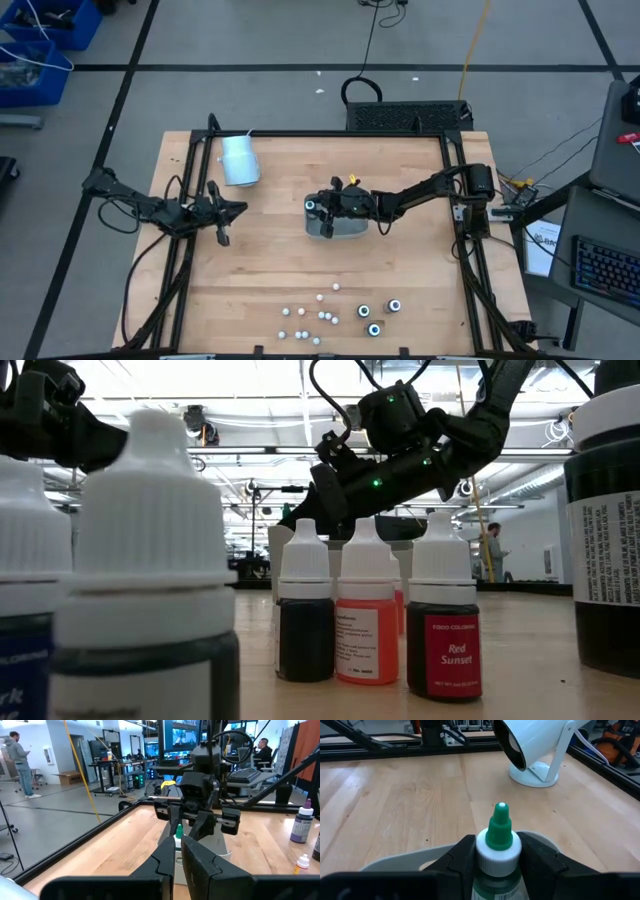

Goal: Pick & Place food coloring
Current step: Put the green food coloring bottle into the bin, then put the large black food coloring bottle into the bin

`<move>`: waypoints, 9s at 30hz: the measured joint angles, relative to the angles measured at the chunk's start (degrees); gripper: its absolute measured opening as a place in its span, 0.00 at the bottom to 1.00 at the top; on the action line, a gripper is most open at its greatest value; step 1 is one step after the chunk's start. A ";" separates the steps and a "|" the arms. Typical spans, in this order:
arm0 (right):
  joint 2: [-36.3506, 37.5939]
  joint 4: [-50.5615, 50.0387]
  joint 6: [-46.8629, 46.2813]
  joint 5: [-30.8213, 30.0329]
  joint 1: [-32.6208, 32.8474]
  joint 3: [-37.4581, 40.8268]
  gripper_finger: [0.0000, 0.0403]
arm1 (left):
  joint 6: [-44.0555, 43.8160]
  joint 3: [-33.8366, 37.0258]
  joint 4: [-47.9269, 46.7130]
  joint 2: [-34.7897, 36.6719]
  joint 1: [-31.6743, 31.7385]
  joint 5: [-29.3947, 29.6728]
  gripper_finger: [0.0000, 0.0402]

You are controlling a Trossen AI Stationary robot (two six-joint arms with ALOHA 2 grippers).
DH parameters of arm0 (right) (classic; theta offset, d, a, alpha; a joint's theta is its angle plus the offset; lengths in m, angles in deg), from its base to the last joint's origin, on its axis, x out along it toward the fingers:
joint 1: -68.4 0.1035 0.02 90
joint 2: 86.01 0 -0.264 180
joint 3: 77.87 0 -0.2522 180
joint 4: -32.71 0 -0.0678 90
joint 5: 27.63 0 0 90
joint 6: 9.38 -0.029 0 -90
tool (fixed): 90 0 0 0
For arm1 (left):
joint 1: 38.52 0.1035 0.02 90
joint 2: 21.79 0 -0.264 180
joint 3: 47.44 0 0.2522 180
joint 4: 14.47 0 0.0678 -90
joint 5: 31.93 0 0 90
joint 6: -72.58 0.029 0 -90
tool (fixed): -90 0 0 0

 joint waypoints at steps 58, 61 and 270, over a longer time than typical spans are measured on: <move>46.69 -35.38 9.33 15.76 4.57 0.15 0.02 | 0.27 0.00 -0.99 0.00 -0.01 -0.09 0.10; 47.01 -33.98 9.40 17.04 3.98 0.15 0.01 | 0.45 0.00 -1.00 -0.02 0.00 -0.09 0.10; 74.95 -0.31 3.02 19.30 3.40 49.40 0.00 | 7.02 -78.31 -0.78 -99.39 1.69 -36.36 0.31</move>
